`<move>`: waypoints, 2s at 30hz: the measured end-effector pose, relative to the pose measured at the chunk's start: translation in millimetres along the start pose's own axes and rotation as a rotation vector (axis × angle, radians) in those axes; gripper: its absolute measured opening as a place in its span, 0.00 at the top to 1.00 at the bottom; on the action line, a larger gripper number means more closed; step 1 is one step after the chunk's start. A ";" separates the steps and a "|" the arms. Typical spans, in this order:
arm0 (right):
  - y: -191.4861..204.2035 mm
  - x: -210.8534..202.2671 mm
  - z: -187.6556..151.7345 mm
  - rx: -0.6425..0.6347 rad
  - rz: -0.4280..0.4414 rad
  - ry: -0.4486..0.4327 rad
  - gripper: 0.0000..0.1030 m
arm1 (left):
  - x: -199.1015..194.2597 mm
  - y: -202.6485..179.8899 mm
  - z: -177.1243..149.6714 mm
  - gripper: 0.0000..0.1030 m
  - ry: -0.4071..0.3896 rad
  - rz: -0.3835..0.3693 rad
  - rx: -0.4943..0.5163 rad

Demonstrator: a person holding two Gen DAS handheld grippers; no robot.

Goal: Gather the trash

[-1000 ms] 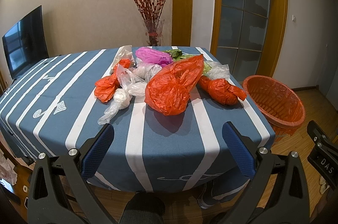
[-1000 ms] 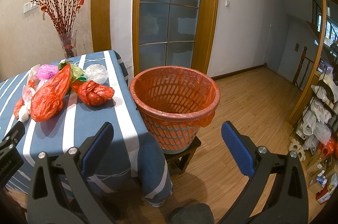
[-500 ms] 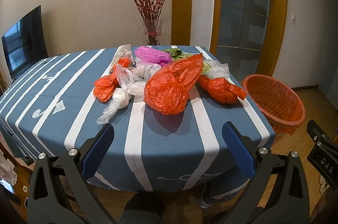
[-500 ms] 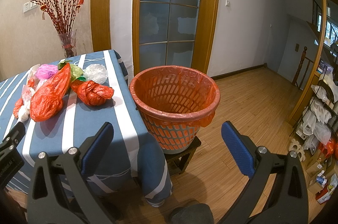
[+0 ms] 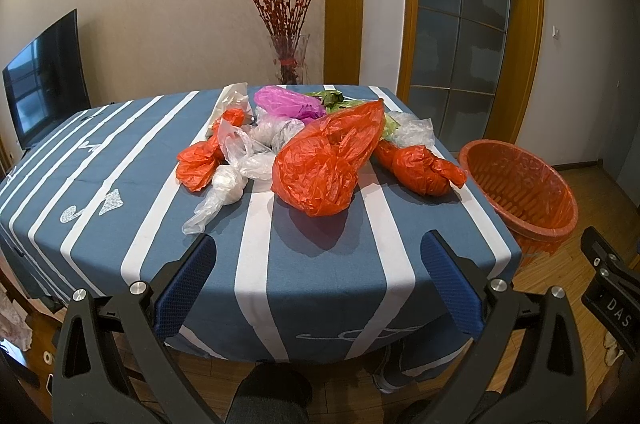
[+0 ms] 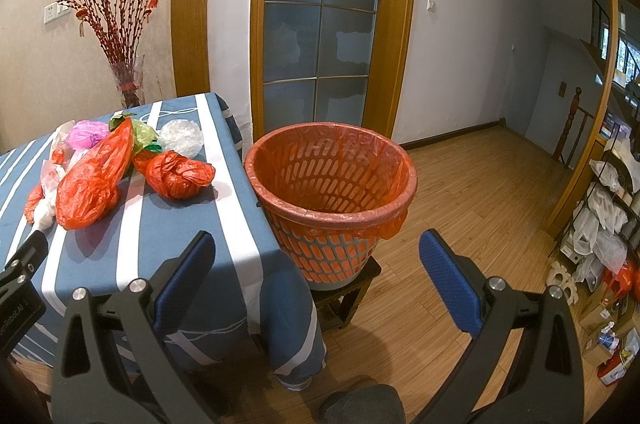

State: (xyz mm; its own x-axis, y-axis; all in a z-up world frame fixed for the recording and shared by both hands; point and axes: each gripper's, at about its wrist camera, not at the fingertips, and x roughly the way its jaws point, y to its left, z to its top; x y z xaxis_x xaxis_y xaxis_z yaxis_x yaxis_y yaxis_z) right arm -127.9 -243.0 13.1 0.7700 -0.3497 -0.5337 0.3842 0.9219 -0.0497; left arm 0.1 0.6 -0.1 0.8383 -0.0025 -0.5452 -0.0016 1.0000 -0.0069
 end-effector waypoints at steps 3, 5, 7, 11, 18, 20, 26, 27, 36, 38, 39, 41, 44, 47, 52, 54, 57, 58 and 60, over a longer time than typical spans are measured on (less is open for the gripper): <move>0.0 0.2 -0.2 0.000 0.000 0.000 0.04 | -0.3 0.2 -0.1 0.02 0.000 0.000 0.000; -0.1 0.3 -0.3 0.000 0.000 0.000 0.04 | -0.2 0.1 -0.2 0.02 0.000 0.000 0.000; 0.0 0.4 -0.4 0.000 0.000 0.000 0.04 | 0.1 0.0 0.0 0.02 0.001 0.000 0.000; -0.1 0.9 -0.6 0.000 0.000 0.001 0.04 | 0.2 0.0 0.0 0.02 0.001 0.000 0.000; 0.1 3.1 -1.1 0.000 -0.001 0.003 0.04 | -0.3 -3.9 -4.7 0.02 0.005 0.000 0.000; 0.1 3.7 -1.3 0.001 0.000 0.005 0.04 | -1.1 -6.2 -3.7 0.02 0.007 0.000 0.000; 0.9 9.4 -0.1 -0.002 0.006 0.002 0.04 | 2.5 -1.0 -5.7 0.02 0.014 0.005 -0.002; 3.6 12.0 0.5 -0.003 0.010 0.001 0.04 | 9.0 -2.0 -3.8 0.02 0.017 0.005 -0.003; 30.2 34.3 21.2 -0.028 0.121 0.008 0.04 | 29.2 25.0 7.3 0.02 0.039 0.066 -0.046; 39.3 44.4 26.3 -0.028 0.169 0.029 0.04 | 36.5 37.5 11.4 0.02 0.050 0.083 -0.065; 43.5 49.0 28.5 -0.027 0.185 0.038 0.04 | 40.1 43.9 13.4 0.02 0.054 0.091 -0.074; 52.7 59.0 32.7 -0.029 0.236 0.056 0.04 | 46.7 57.8 17.5 0.02 0.061 0.114 -0.092; 67.9 75.6 38.8 -0.050 0.285 0.076 0.04 | 57.3 77.1 23.2 0.02 0.075 0.136 -0.116; 84.5 93.4 44.1 -0.073 0.310 0.089 0.04 | 66.9 93.1 27.5 0.02 0.088 0.148 -0.140; 108.2 123.8 52.0 -0.091 0.369 0.123 0.04 | 82.8 111.1 33.9 0.02 0.108 0.150 -0.157; 114.4 133.1 54.3 -0.089 0.390 0.137 0.04 | 88.7 114.0 35.8 0.02 0.113 0.157 -0.152; 126.4 146.6 57.7 -0.097 0.409 0.151 0.04 | 97.3 117.5 38.0 0.02 0.116 0.170 -0.141; 129.0 149.2 58.3 -0.103 0.414 0.155 0.04 | 100.3 118.6 38.8 0.02 0.118 0.164 -0.135; 138.6 157.5 58.7 -0.125 0.431 0.169 0.08 | 105.2 119.2 39.6 0.02 0.122 0.155 -0.126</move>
State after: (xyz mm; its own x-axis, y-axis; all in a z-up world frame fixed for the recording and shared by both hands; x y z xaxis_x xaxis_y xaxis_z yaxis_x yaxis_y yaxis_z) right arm 76.6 -180.1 -28.3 0.7482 0.0916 -0.6572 -0.0246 0.9936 0.1104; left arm 109.6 119.7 -25.1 0.7509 0.1422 -0.6449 -0.1991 0.9799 -0.0157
